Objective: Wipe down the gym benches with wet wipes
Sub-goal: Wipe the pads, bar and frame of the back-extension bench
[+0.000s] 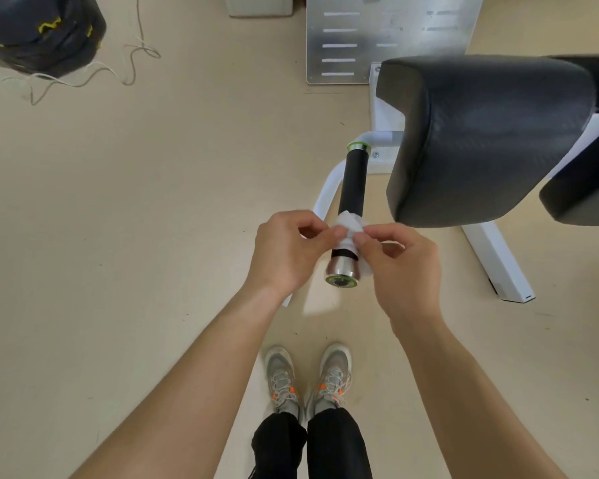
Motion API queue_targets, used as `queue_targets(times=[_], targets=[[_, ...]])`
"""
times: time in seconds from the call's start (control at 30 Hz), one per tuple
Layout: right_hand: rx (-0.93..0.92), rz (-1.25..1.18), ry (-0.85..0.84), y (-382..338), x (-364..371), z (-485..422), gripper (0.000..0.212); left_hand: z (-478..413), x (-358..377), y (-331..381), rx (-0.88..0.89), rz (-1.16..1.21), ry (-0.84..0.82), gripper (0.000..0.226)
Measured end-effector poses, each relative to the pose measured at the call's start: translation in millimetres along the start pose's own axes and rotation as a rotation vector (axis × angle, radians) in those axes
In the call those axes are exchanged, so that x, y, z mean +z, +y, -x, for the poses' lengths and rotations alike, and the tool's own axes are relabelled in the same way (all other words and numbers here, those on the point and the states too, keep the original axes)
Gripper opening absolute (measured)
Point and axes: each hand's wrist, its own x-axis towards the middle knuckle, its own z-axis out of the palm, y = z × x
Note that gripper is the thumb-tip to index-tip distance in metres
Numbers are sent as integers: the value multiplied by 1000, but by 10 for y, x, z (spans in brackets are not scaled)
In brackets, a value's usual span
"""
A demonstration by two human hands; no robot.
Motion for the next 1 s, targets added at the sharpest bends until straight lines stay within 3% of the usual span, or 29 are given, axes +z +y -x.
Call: queue_targets(times=[0.2, 0.5, 0.83, 1.0], targets=[[-51, 70, 77, -117, 199, -350, 8, -437, 121, 71, -12, -17, 60, 24], [-43, 103, -6, -97, -7, 135, 13, 29, -71, 11, -99, 2, -98, 30], [-50, 93, 81, -83, 139, -311, 16, -483, 136, 126, 11, -36, 56, 26], [-22, 43, 59, -71, 81, -37, 13, -239, 73, 72, -14, -38, 56, 29]])
